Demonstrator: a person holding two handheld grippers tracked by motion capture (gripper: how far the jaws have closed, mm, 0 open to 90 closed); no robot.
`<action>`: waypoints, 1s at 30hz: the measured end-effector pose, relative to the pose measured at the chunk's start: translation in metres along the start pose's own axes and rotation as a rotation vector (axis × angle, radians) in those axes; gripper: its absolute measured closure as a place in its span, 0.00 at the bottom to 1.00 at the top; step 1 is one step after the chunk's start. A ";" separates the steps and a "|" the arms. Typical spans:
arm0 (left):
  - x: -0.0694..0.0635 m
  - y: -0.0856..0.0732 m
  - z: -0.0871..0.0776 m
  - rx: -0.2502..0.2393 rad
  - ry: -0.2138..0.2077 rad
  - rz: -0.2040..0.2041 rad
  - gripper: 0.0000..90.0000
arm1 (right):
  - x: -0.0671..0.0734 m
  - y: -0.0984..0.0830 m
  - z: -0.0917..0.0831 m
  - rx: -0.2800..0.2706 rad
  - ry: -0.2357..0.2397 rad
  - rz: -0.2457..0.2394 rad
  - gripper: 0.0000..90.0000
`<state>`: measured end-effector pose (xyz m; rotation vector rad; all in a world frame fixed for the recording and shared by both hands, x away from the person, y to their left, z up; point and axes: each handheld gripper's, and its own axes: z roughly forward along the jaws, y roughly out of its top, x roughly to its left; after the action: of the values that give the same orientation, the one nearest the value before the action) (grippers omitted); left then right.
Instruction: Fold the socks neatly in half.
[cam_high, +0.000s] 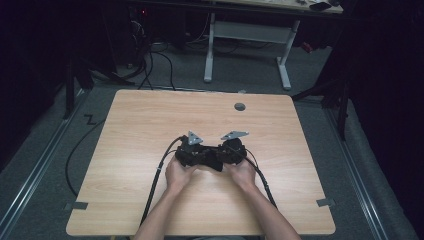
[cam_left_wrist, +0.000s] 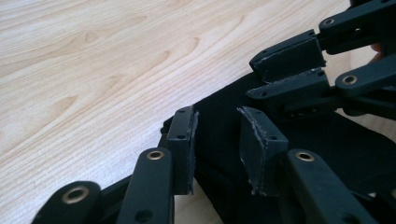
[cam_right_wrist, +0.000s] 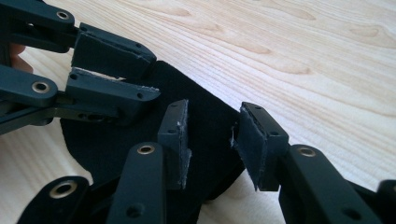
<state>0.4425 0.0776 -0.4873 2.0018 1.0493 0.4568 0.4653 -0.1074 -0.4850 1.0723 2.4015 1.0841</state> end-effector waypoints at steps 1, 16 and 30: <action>0.002 0.000 0.001 -0.003 -0.005 -0.013 0.74 | 0.000 0.001 0.001 0.003 -0.003 -0.006 0.70; 0.006 0.003 -0.004 -0.018 -0.006 -0.035 0.65 | -0.003 0.004 0.001 -0.007 -0.004 0.008 0.63; 0.011 0.007 -0.037 -0.122 -0.008 -0.039 0.52 | -0.003 0.008 -0.011 -0.047 0.032 0.025 0.60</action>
<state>0.4297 0.1028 -0.4601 1.8711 1.0290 0.4807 0.4652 -0.1117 -0.4714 1.0798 2.3808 1.1687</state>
